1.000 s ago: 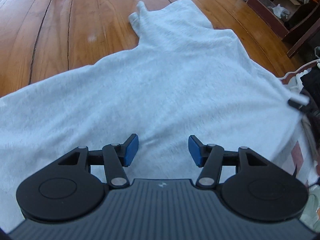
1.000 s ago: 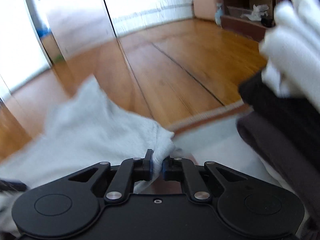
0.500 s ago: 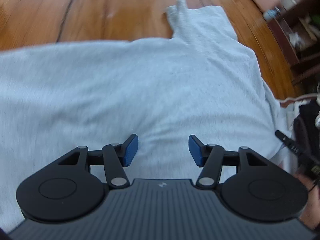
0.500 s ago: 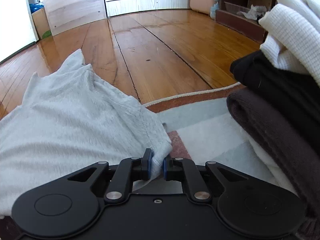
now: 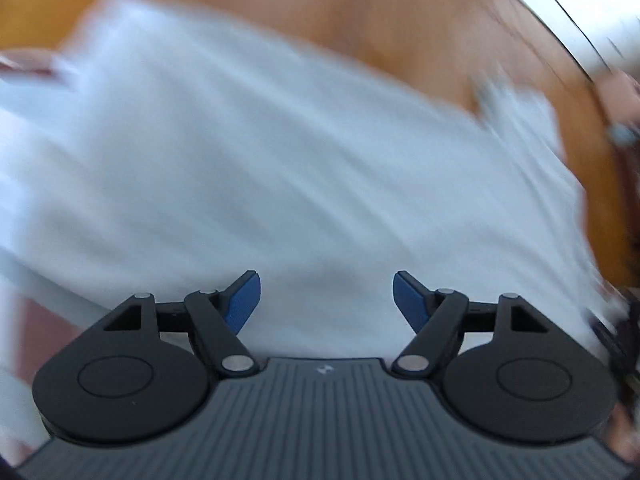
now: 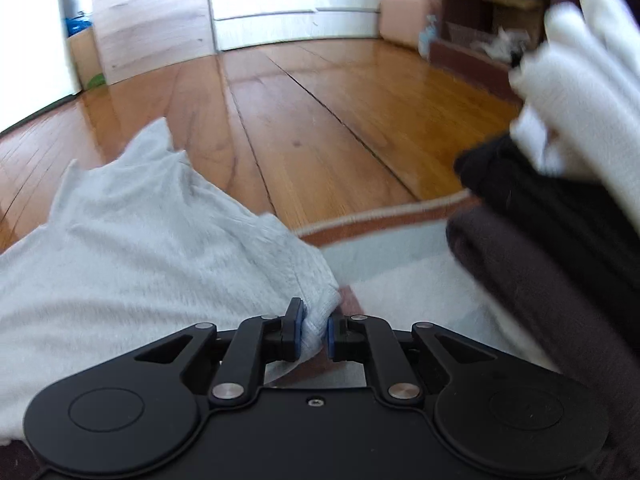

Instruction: Fold clothes

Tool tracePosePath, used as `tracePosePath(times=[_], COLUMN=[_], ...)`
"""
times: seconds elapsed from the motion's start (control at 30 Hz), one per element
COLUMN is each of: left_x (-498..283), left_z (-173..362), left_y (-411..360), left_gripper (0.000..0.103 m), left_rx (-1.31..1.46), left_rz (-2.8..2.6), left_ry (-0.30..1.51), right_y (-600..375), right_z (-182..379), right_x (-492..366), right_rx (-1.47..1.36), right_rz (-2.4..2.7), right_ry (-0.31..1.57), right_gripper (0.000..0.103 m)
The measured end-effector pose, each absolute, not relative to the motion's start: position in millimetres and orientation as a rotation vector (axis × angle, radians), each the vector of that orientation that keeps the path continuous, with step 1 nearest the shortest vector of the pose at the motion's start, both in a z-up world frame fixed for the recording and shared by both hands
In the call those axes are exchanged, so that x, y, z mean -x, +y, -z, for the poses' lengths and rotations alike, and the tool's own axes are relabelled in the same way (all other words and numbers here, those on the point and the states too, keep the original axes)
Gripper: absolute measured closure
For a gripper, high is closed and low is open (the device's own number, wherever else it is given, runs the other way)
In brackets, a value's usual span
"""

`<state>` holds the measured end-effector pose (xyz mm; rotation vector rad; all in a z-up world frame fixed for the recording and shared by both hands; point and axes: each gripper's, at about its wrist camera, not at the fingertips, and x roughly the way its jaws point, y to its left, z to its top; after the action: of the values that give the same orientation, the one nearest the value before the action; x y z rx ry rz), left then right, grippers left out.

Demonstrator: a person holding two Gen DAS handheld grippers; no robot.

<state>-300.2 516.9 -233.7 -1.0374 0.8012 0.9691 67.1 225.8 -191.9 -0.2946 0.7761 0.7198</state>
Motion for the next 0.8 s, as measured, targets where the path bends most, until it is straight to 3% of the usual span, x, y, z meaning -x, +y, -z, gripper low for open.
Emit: tracePosePath(times=[0.03, 0.1, 0.17, 0.27, 0.53, 0.6, 0.67, 0.8], left_x=[316.6, 354.9, 388.5, 416.8, 446.5, 451.8, 449.9, 433.5], left_z=[224.3, 217.8, 219.3, 230.0, 258.1, 272.6, 273.4, 274.5], left_y=[524.7, 539.8, 549.7, 552.9, 544.8, 544.6, 543.6, 550.2], left_gripper=[0.023, 0.02, 0.022, 0.021, 0.019, 0.015, 0.0, 0.0], left_rx=[1.014, 1.074, 1.134, 1.243, 1.493, 1.586, 1.572, 1.488], left_rz=[-1.054, -1.195, -1.326, -1.364, -1.387, -1.372, -1.381, -1.404], left_ry=[0.764, 0.688, 0.654, 0.626, 0.451, 0.423, 0.392, 0.515], right_y=[227.3, 231.6, 236.9, 244.8, 283.4, 301.8, 321.6, 346.4], right_z=[196.3, 198.4, 195.7, 190.4, 133.3, 134.5, 144.4, 163.4], right_x=[-67.6, -62.2, -52.2, -37.2, 25.4, 42.6, 63.0, 112.5], right_rx=[0.325, 0.396, 0.472, 0.574, 0.446, 0.418, 0.406, 0.434], right_rz=[-0.719, -0.69, -0.641, -0.571, -0.917, -1.084, -1.245, -1.416], right_ry=[0.784, 0.759, 0.703, 0.621, 0.557, 0.617, 0.68, 0.631], right_gripper=[0.091, 0.078, 0.047, 0.046, 0.042, 0.042, 0.042, 0.042])
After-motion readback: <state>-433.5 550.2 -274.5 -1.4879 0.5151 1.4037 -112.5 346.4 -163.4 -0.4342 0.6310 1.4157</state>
